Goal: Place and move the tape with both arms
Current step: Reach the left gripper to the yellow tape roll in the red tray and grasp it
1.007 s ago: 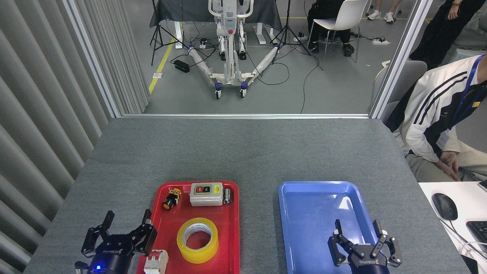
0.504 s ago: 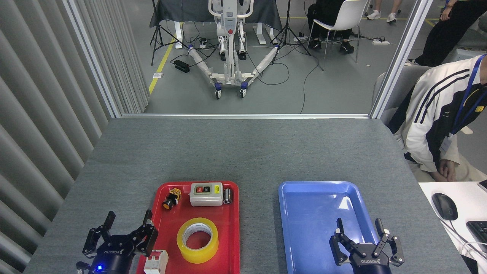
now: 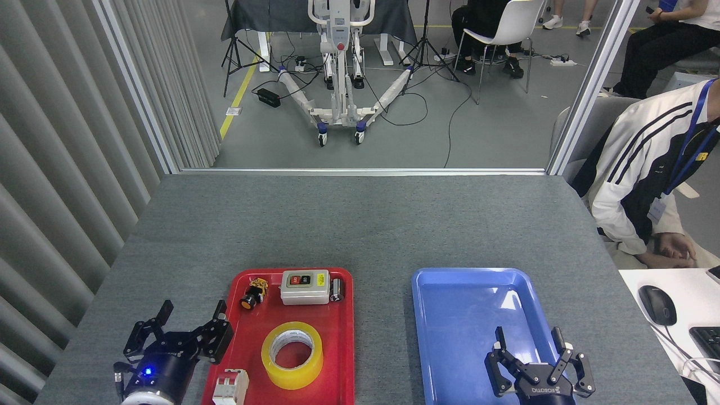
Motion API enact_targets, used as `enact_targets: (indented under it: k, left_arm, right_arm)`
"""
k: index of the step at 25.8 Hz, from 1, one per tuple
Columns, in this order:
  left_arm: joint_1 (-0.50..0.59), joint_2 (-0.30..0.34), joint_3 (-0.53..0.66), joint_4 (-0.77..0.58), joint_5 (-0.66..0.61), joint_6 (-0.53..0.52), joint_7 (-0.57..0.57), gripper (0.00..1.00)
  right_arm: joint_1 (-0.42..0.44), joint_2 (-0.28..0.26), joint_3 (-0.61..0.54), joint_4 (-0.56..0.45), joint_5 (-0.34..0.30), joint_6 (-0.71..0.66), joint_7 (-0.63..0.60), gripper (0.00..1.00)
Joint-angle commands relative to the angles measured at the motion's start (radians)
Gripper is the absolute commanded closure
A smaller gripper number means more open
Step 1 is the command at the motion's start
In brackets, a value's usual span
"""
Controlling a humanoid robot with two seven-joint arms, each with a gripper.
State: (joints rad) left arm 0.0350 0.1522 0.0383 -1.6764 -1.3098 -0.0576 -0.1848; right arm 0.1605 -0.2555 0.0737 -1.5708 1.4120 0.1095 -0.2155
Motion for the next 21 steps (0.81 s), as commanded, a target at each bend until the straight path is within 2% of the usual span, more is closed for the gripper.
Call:
enact_targets:
  k: [1,3,5,7,9,12,15,18,21]
  left_arm:
    - [-0.076,0.078,-0.055,0.001,0.003,-0.042,-0.289,0.0]
    - [-0.145,0.145,-0.089,0.001,0.004,-0.119,-0.487,0.0]
    - [-0.204,0.156,-0.1,0.004,0.004,-0.228,-0.627,0.0]
    - [-0.254,0.156,-0.129,0.009,0.004,-0.307,-0.677,0.01]
    - [-0.3,0.153,-0.204,0.021,0.004,-0.344,-0.69,0.01]
    - [-0.356,0.147,-0.301,0.078,0.003,-0.341,-0.745,0.01]
    - [-0.426,0.139,-0.313,0.147,0.004,-0.301,-0.95,0.01]
    - [-0.469,0.095,-0.314,0.202,0.004,-0.266,-1.153,0.01]
    - [-0.492,0.073,-0.313,0.259,0.004,-0.261,-1.22,0.01]
  right_arm:
    - [0.002,0.002,0.0,-0.002,-0.028,-0.001,0.001,0.0]
    - [0.002,0.002,0.0,-0.002,-0.056,-0.005,0.001,0.0]
    - [0.002,0.002,0.0,-0.002,-0.058,-0.004,0.004,0.0]
    - [0.002,0.002,0.0,0.0,-0.058,-0.005,0.004,0.0]
    - [0.002,0.002,0.0,0.0,-0.058,-0.005,0.004,0.0]
    - [0.002,0.002,0.001,-0.002,-0.058,-0.005,0.004,0.0]
    - [0.002,0.004,0.003,-0.002,-0.058,-0.007,0.001,0.0]
    - [0.004,0.002,0.003,-0.002,-0.058,-0.005,0.001,0.0]
    - [0.008,0.004,0.003,-0.001,-0.058,-0.005,0.001,0.0]
